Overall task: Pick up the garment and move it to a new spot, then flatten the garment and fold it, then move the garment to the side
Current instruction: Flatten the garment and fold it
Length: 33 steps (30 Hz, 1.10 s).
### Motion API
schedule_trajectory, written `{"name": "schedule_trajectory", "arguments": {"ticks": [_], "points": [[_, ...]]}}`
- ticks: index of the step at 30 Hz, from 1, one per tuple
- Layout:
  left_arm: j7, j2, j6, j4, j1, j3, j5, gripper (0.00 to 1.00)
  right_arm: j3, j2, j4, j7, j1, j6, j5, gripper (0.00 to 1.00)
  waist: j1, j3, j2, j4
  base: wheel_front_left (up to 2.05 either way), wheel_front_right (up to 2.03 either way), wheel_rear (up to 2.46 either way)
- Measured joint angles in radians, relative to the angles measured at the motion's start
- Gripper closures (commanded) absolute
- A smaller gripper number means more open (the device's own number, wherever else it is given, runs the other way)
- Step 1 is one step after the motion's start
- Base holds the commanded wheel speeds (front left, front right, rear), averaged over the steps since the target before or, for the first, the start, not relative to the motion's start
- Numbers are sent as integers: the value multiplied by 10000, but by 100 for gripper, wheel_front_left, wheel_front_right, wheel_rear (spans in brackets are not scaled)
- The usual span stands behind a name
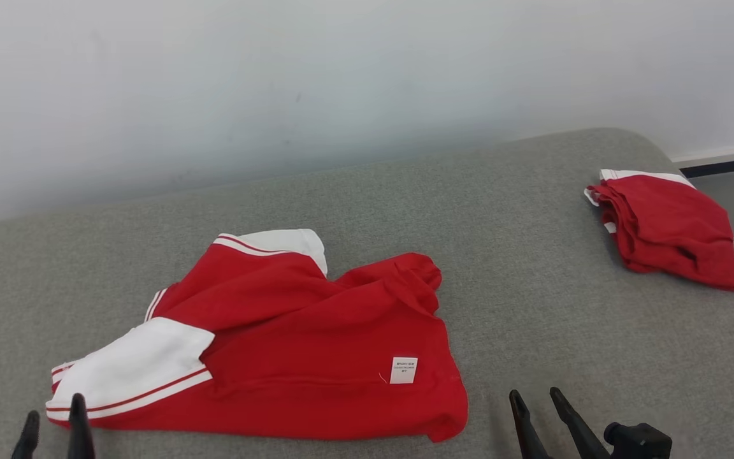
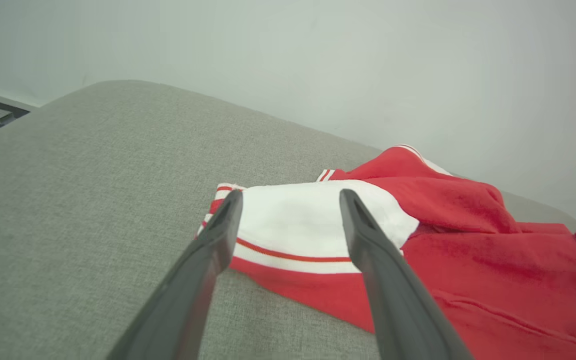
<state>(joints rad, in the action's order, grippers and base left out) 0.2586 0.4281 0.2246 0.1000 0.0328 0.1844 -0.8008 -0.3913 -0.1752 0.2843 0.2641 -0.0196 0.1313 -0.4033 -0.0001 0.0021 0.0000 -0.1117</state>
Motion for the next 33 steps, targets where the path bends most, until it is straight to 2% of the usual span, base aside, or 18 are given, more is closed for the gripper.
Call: {"name": "schedule_trajectory", "arguments": {"ticks": [3, 7, 9, 10, 12, 16, 24, 28, 30, 31, 33], "points": [[17, -280, 104, -487, -348, 77, 855, 0, -667, -111, 846, 0, -453, 0, -957, 0, 0, -26, 0, 231, 0, 0, 0], [19, -600, 84, -803, -733, 403, 1733, 0, -2075, -334, 2079, -98, -1309, 0, -2610, 0, 0, -59, 0, 563, 0, 0, 0], [19, -763, 58, -871, -827, 518, 1983, 0, -2606, -431, 2435, -364, -1734, -2, -3645, 0, 0, -73, 0, 734, 0, 0, 0], [19, -763, 58, -871, -827, 518, 1983, 0, -2606, -431, 2435, -364, -1734, -2, -3645, 0, 0, -73, 0, 734, 0, 0, 0], [19, -907, 0, -884, -933, 650, 2280, 0, -3068, -654, 2696, -616, -2141, 0, -4343, 0, 0, -80, 0, 902, 0, 0, 0], [19, -1133, -134, -711, -960, 884, 2546, 0, -3526, -1108, 3093, -1043, -2628, -2, -5705, 0, 0, -73, 0, 1236, 0, 0, 0], [19, -1398, -405, -382, -880, 903, 2970, 0, -4105, -1806, 2953, -2207, -3274, -2, -8276, 0, 1, 121, 0, 1694, 0, 0, 0], [19, -1482, -479, -337, -830, 828, 3018, 0, -4255, -1942, 2980, -2491, -3405, -2, -8769, 0, 0, 218, 0, 1750, 0, 0, 0], [19, -1521, -548, -320, -769, 750, 3066, 0, -4376, -2038, 2978, -2681, -3470, 0, -9012, 22, 0, 284, 0, 1764, 0, 0, 0], [19, -1536, -560, -311, -724, 715, 3089, 0, -4460, -2088, 2974, -2748, -3517, 0, -9091, 52, 1, 315, 0, 1767, 0, 0, 0], [19, -1584, -644, -280, -694, 656, 3124, 0, -4587, -2180, 2974, -2836, -3602, 0, -9189, 82, 1, 368, 1, 1775, 0, 0, 0]]}}
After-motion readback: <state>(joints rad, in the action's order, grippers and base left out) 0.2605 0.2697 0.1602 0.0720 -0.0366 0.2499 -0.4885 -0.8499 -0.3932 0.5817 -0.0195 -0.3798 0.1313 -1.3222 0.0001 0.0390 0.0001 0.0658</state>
